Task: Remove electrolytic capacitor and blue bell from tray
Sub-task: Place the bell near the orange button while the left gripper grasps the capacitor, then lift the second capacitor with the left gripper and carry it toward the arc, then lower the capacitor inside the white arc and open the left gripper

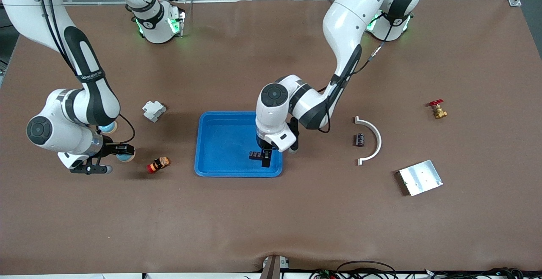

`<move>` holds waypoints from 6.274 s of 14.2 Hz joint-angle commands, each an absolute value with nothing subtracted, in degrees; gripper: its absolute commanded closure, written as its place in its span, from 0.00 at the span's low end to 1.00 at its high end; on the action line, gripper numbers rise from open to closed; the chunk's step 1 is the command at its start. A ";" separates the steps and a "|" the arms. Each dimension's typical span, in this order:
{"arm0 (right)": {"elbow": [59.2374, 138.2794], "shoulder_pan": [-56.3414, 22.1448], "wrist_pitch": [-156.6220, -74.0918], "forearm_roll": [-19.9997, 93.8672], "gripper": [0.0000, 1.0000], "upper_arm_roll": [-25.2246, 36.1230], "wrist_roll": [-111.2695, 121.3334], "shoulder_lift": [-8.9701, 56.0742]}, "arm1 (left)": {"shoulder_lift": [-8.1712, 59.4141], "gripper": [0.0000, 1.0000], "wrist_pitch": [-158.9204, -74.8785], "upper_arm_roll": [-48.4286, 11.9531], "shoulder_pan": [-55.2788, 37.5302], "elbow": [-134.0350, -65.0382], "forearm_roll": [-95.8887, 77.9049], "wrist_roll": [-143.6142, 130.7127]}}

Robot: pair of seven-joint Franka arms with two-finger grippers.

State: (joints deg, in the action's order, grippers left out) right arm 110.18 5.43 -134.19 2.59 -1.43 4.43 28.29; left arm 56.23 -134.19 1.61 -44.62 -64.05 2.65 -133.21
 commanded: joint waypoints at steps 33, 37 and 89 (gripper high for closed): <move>86.84 6.68 -87.80 -3.08 0.00 -3.43 -5.54 3.78 | 59.25 1.00 -126.50 4.05 -48.78 -57.39 2.90 -111.57; 87.89 6.77 -90.88 -2.55 0.00 -2.90 -5.62 3.87 | 54.59 1.00 -123.84 3.60 -48.34 -62.56 2.20 -95.67; 86.75 6.68 -93.52 -1.67 0.00 -2.20 -6.68 3.69 | 23.90 1.00 -153.81 0.88 -5.98 -129.20 1.93 8.61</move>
State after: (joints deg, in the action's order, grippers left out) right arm 87.64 6.51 -94.18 -2.00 -1.96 -5.92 3.56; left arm 23.01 -153.29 1.48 -6.79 -129.59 2.47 7.49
